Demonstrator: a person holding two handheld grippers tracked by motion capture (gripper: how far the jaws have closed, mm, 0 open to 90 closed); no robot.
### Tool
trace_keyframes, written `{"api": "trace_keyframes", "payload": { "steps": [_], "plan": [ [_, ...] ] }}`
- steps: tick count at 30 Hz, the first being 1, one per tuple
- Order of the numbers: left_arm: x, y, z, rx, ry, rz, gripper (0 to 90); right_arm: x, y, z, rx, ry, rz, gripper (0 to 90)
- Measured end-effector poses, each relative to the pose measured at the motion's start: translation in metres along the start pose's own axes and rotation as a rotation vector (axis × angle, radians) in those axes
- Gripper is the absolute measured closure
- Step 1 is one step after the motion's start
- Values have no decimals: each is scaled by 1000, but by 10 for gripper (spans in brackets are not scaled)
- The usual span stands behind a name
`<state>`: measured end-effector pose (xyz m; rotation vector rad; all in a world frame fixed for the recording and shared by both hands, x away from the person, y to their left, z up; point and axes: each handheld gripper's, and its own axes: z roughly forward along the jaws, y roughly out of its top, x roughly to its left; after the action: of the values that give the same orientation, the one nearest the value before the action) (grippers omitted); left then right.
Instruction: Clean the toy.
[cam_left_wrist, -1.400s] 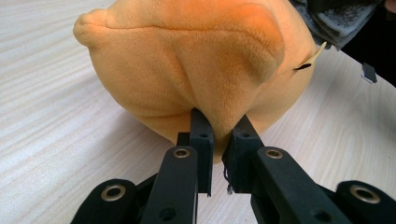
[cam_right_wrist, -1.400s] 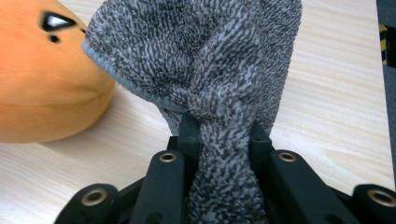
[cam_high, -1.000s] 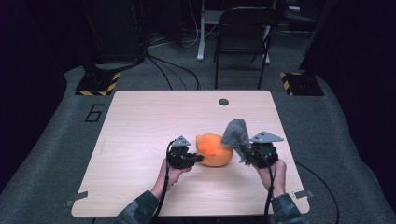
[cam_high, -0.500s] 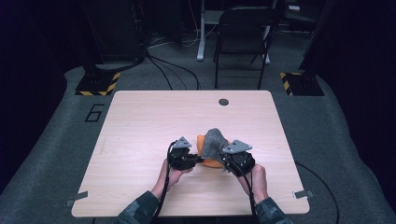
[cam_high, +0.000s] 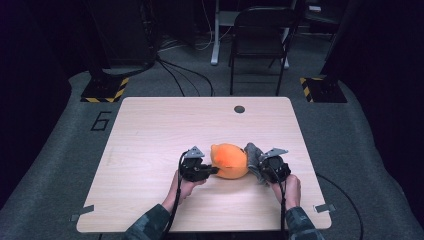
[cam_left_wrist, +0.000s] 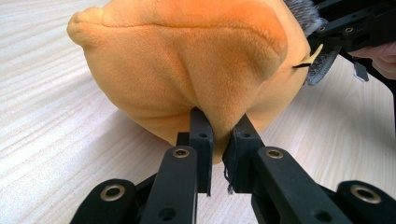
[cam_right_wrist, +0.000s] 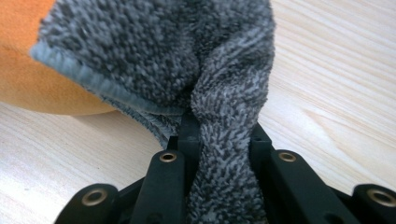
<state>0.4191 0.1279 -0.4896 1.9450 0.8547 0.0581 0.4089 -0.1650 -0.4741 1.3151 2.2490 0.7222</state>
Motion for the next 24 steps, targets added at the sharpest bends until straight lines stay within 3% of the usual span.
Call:
{"api": "trace_keyframes", "payload": {
  "steps": [2, 7, 11, 13, 14, 17, 24],
  "plan": [
    [0, 0, 0, -1, 0, -1, 824, -1, 2, -9, -20, -1, 19, 749],
    [0, 0, 1, 2, -3, 5, 824, 8, 18, -49, -155, 32, 0, 749],
    [-3, 1, 2, -1, 3, 13, 824, 42, 31, -66, -230, 94, -90, 749],
    [-3, 0, 2, 4, -3, 22, 825, 63, 35, -65, -245, 111, -167, 749],
    [-3, 0, 2, 5, -1, 17, 825, 77, 36, -62, -229, 107, -203, 748],
    [-3, -1, 3, 3, 6, 18, 825, 93, 35, -49, -186, 83, -261, 748],
    [-2, -1, 3, 10, -4, 24, 824, 77, 31, -45, -170, 70, -222, 749]
  ]
}}
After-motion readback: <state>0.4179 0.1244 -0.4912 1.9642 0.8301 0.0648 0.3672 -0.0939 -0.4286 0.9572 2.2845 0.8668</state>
